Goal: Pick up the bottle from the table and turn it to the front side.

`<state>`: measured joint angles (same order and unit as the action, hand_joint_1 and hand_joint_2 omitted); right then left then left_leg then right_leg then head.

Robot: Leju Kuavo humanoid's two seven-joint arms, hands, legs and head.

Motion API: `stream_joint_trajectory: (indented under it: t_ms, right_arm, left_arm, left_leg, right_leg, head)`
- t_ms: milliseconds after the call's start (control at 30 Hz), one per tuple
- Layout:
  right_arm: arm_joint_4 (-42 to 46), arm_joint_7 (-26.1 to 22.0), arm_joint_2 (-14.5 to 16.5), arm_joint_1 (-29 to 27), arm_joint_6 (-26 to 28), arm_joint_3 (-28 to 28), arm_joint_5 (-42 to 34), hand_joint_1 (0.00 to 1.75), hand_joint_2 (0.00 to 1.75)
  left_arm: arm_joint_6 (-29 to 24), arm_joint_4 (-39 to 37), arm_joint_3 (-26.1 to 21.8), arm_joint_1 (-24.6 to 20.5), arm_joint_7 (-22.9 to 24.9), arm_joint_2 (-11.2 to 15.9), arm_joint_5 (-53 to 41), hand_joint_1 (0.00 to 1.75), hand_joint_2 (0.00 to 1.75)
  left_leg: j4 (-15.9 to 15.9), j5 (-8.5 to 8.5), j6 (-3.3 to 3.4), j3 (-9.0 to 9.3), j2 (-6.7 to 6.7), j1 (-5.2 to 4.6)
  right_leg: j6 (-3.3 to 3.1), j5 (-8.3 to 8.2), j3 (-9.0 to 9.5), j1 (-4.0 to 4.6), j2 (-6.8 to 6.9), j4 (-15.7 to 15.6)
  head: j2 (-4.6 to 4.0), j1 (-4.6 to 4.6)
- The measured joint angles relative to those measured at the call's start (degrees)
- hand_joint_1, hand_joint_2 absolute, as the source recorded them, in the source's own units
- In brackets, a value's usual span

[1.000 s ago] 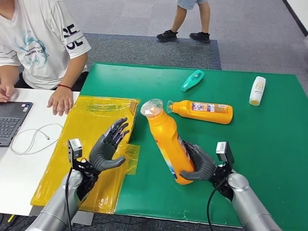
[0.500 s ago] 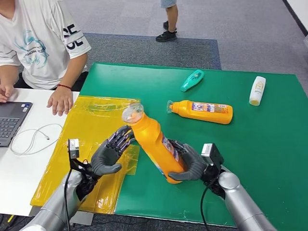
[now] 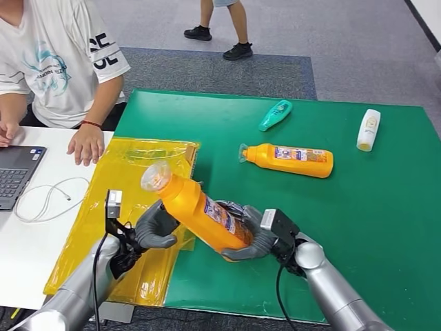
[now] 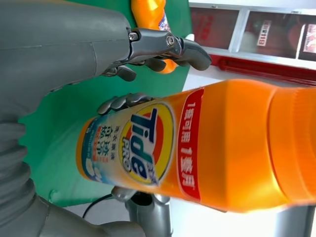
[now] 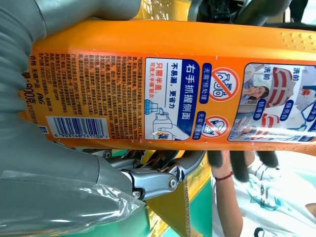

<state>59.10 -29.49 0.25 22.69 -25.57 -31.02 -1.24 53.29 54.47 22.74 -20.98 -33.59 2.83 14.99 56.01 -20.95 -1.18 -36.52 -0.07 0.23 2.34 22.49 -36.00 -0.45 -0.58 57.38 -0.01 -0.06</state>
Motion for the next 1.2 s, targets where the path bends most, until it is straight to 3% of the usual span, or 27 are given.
stream_joint_trajectory:
  t_ms: [567,1200]
  right_arm:
    - [-3.54,0.99,2.19,0.47,8.02,-3.03,6.51,1.75,1.75]
    - [-6.13,0.27,3.12,1.35,6.28,-3.16,6.32,1.75,1.75]
  left_arm:
    - [-3.69,-0.70,0.92,-1.94,0.68,0.30,0.88,0.00,1.75]
    - [-4.42,-1.20,1.76,-4.08,0.33,-1.63,0.83,0.00,1.75]
  left_leg:
    - [0.00,0.00,-0.01,-0.01,0.00,0.00]
    - [0.00,-0.01,-0.01,-0.02,0.00,0.00]
  right_leg:
    - [-0.01,0.01,-0.04,0.00,0.00,0.00]
    - [-0.01,0.01,-0.04,0.00,0.00,0.00]
  head:
    - [0.00,0.01]
    - [0.01,0.00]
